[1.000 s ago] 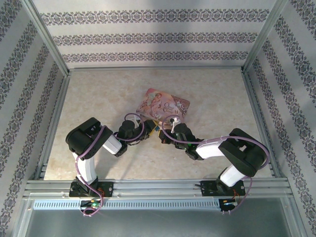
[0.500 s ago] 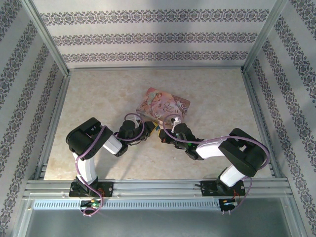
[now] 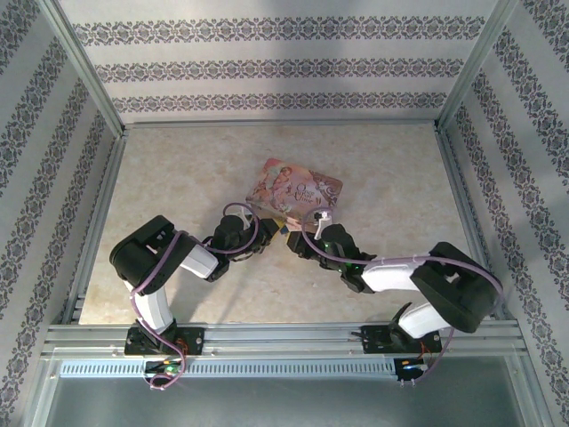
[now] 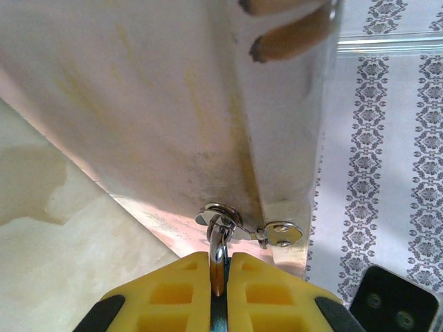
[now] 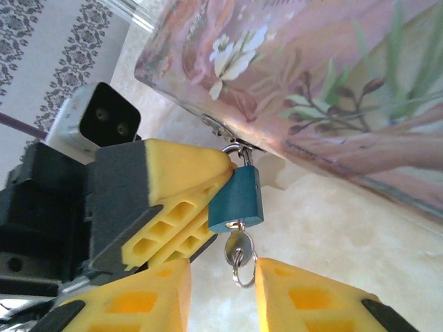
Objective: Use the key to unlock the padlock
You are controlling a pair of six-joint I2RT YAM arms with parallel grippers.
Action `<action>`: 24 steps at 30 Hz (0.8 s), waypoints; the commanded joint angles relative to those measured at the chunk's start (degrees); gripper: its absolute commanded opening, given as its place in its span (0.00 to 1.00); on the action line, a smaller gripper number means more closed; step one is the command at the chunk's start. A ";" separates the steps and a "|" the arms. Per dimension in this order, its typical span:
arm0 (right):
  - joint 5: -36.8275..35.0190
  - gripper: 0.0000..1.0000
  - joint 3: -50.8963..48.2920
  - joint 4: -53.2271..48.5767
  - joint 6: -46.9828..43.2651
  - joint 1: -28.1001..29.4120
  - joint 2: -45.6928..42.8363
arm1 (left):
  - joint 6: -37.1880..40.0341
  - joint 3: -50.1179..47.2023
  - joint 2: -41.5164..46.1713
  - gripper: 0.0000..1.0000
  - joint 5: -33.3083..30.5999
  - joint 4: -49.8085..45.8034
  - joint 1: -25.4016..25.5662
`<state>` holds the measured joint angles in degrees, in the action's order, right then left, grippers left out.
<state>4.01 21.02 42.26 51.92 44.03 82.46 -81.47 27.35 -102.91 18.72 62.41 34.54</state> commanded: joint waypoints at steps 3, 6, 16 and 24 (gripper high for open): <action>-4.41 0.36 -0.98 -9.45 -7.79 -1.20 -9.18 | 0.44 1.63 3.56 0.06 -0.61 -1.38 0.88; -6.64 0.40 -0.98 -15.68 -13.84 -1.16 -16.09 | 0.31 1.65 4.58 0.06 -0.83 -2.34 0.89; -6.45 0.67 0.80 -21.87 -35.82 -1.14 -32.34 | -0.68 3.01 7.26 0.05 -0.50 -6.42 0.88; -2.40 0.74 4.21 -26.97 -54.25 0.33 -35.99 | -0.70 3.73 11.55 0.05 -1.05 -13.11 0.88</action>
<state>-0.43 22.96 17.78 8.03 43.42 47.90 -81.71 28.60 -94.41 18.04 50.41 34.54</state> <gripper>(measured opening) 0.737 0.059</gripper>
